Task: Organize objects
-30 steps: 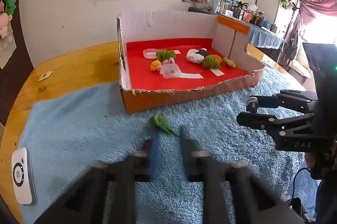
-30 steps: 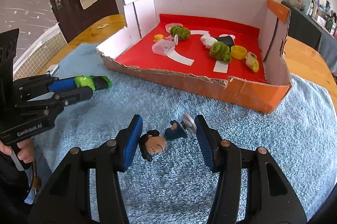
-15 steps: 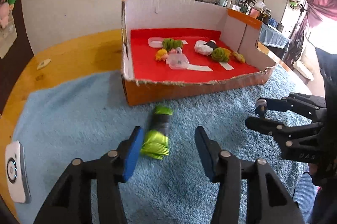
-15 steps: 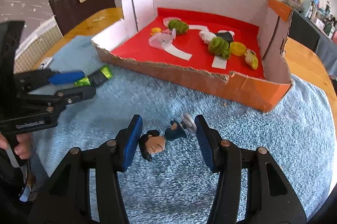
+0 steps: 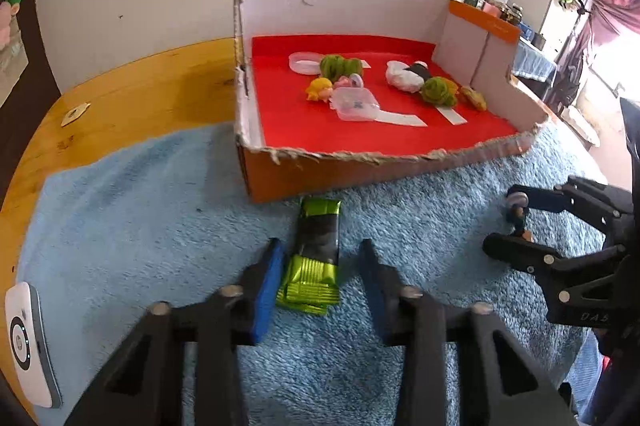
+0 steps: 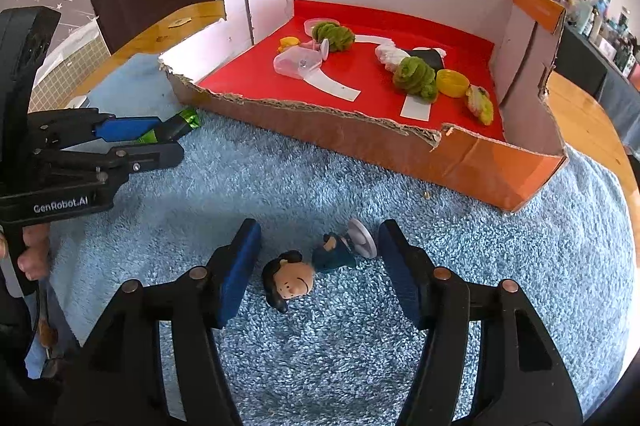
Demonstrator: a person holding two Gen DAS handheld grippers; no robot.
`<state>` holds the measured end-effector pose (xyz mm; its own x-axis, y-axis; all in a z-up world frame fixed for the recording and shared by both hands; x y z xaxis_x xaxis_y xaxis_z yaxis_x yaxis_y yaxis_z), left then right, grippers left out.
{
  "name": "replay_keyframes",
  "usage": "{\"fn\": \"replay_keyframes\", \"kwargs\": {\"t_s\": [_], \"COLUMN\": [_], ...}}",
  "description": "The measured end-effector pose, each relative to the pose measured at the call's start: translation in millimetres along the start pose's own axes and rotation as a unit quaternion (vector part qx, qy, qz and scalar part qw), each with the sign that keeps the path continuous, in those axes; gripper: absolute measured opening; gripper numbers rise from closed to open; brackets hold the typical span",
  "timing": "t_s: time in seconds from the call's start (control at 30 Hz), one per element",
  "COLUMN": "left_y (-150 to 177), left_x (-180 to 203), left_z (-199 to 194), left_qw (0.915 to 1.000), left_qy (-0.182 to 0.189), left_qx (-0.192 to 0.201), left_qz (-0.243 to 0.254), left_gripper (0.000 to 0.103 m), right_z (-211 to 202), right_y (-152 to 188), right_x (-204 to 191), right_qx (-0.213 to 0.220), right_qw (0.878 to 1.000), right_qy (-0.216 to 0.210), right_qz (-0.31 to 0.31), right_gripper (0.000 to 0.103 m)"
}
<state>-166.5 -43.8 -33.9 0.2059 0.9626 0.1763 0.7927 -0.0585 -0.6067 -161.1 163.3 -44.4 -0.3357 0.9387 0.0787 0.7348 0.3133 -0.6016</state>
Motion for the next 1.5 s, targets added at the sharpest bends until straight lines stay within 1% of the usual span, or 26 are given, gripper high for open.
{"fn": "replay_keyframes", "kwargs": {"t_s": [0.07, 0.1, 0.17, 0.2, 0.37, 0.4, 0.57, 0.67, 0.7, 0.77, 0.8, 0.83, 0.9, 0.97, 1.1, 1.17, 1.27, 1.5], "left_y": [-2, -3, -2, -1, 1, 1, 3, 5, 5, 6, 6, 7, 9, 10, 14, 15, 15, 11], "left_x": [-5, -7, -6, -4, -1, -1, 2, 7, 9, 10, 10, 11, 11, 11, 13, 14, 15, 17], "left_z": [0, 0, 0, -1, -5, -6, -12, -16, -16, -17, -17, -17, -16, -14, -9, -9, -10, -27], "left_qw": [0.9998, 0.9997, 0.9998, 0.9999, 0.9997, 0.9997, 0.9997, 0.9998, 0.9998, 0.9998, 0.9998, 0.9998, 0.9998, 0.9998, 0.9998, 0.9998, 0.9997, 0.9993], "left_qy": [0.01, 0.016, 0.012, 0.009, 0.016, 0.016, 0.013, 0.009, 0.009, 0.009, 0.009, 0.009, 0.01, 0.01, 0.013, 0.013, 0.017, 0.021], "left_qx": [0.0, 0.0, 0.001, 0.002, 0.008, 0.009, 0.014, 0.017, 0.017, 0.018, 0.017, 0.017, 0.016, 0.013, 0.008, 0.009, 0.012, 0.029], "left_qz": [-0.014, -0.019, -0.015, -0.01, -0.014, -0.015, -0.015, -0.007, -0.005, -0.005, -0.005, -0.006, -0.008, -0.01, -0.011, -0.009, -0.012, -0.011], "left_gripper": [0.026, 0.026, 0.026, 0.026, 0.025, 0.025, 0.025, 0.025, 0.025, 0.025, 0.025, 0.025, 0.025, 0.025, 0.025, 0.025, 0.025, 0.025], "right_z": [-1, -1, -1, -2, -3, -4, -2, -2, -2, -3, -4, -6, -9, -8, -7, -8, -8, -15], "right_y": [-1, -1, -1, -1, -2, -2, -2, -1, -1, 0, 2, 3, 6, 8, 11, 9, 9, 5], "right_x": [1, 2, 3, 4, 4, 4, 3, 3, 3, 3, 4, 4, 4, 3, 7, 5, 0, -2], "right_qx": [0.003, 0.003, 0.003, 0.003, 0.004, 0.005, 0.002, 0.005, 0.006, 0.007, 0.007, 0.008, 0.012, 0.006, 0.006, 0.003, 0.003, 0.015], "right_qw": [1.0, 1.0, 1.0, 1.0, 1.0, 1.0, 1.0, 1.0, 1.0, 1.0, 1.0, 1.0, 1.0, 1.0, 1.0, 1.0, 1.0, 1.0], "right_qy": [-0.001, -0.003, -0.003, -0.004, -0.006, -0.007, -0.008, -0.007, -0.006, -0.002, 0.0, 0.002, 0.005, 0.003, 0.007, 0.001, 0.011, -0.004], "right_qz": [0.004, 0.007, 0.009, 0.009, 0.014, 0.014, 0.01, 0.015, 0.016, 0.017, 0.019, 0.019, 0.017, 0.018, 0.03, 0.029, 0.015, 0.017], "right_gripper": [0.055, 0.048, 0.046, 0.038, 0.035, 0.024, 0.025, 0.026, 0.027, 0.042, 0.063, 0.074, 0.074, 0.073, 0.042, 0.042, 0.042, 0.042]}}
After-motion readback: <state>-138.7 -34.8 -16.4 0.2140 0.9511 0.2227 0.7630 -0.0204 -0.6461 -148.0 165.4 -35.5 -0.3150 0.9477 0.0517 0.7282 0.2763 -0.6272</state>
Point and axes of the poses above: each gripper's, at about its wrist camera, not at the fingertips, and z roughly the way its jaws point, x to its right, y to its underside, the point moved 4 cm from there along z, roughly the way its jaws point, and after that the axes turned 5 degrees about y, right-handed, at the moved point
